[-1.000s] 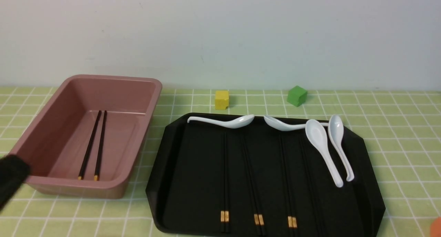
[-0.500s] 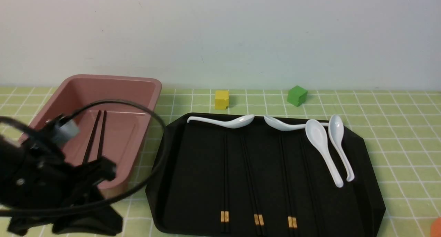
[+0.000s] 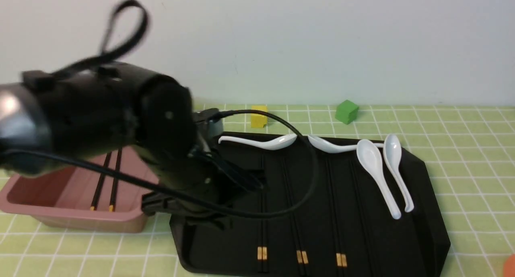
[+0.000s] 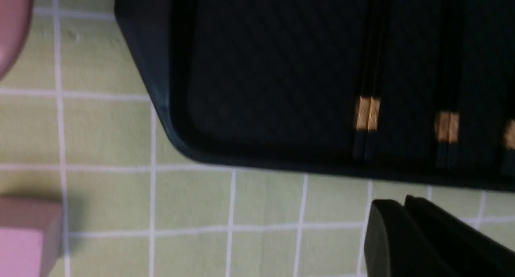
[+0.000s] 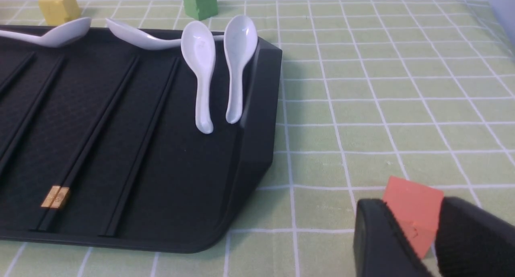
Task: On green tablecloth take chopsticks from black tray and put them in box.
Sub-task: 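Reach over to the black tray and grasp a pair of chopsticks with the left gripper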
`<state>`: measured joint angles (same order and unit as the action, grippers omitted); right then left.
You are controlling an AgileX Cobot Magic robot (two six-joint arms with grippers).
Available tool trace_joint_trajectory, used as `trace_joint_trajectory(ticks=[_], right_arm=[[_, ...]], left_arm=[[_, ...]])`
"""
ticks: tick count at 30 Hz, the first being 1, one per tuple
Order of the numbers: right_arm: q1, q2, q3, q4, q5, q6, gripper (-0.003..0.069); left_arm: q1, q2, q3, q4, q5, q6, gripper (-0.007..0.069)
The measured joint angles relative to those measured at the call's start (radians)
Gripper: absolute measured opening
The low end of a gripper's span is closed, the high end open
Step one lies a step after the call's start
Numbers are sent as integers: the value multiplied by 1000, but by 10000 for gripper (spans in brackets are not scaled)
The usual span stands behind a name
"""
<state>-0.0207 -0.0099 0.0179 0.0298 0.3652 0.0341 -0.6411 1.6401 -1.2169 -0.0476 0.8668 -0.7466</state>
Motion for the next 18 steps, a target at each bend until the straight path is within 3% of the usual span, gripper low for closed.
trace_joint_trajectory(ticks=[3,9,18], right_arm=[[0,0,0,0,0,0,240],[0,0,0,0,0,0,240],[0,0,0,0,0,0,240]], left_arm=[[-74,106,-73,114,-3,-106,168],[-104,294,-234,135,56,-130,350],[-104,450,-338,170,58,-106,381]])
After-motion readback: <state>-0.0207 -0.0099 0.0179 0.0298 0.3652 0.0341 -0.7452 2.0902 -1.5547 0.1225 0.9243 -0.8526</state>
